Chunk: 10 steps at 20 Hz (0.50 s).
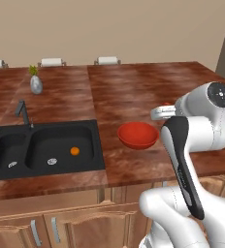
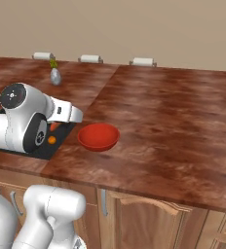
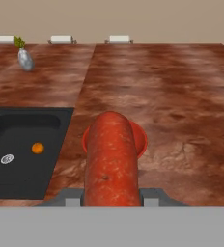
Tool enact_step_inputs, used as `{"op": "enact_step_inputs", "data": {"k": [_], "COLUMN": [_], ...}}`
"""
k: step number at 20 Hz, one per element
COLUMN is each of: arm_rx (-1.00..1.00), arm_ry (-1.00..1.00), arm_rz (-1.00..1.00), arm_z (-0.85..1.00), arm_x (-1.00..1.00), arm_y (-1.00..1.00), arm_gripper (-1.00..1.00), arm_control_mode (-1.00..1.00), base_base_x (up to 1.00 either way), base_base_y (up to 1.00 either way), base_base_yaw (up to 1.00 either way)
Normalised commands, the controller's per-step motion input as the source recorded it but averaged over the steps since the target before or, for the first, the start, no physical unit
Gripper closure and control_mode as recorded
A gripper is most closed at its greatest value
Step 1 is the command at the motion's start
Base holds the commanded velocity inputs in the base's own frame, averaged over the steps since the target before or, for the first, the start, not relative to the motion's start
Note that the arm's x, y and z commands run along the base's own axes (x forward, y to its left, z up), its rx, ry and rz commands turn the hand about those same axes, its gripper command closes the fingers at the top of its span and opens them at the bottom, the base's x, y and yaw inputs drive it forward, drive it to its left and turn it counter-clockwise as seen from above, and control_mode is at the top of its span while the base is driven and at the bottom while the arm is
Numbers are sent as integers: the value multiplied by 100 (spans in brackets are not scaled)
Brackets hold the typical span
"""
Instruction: Pick the carrots from the cabinet and place them in one bowl. Pick the tangerine from the sink and place it in the other bowl.
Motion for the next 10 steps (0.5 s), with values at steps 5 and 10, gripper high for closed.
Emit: {"op": "enact_step_inputs", "data": {"k": [5, 10], "arm_rx": [0, 7], "arm_ry": [1, 21], "arm_rz": [-1, -8], "arm_z": [0, 3], "arm_x": [2, 27], "arm_y": [0, -1], "arm_gripper": [100, 100], "arm_control_mode": [-100, -100], "base_base_x": [0, 0], "base_base_y": [0, 0], "base_base_yaw": [0, 0]}}
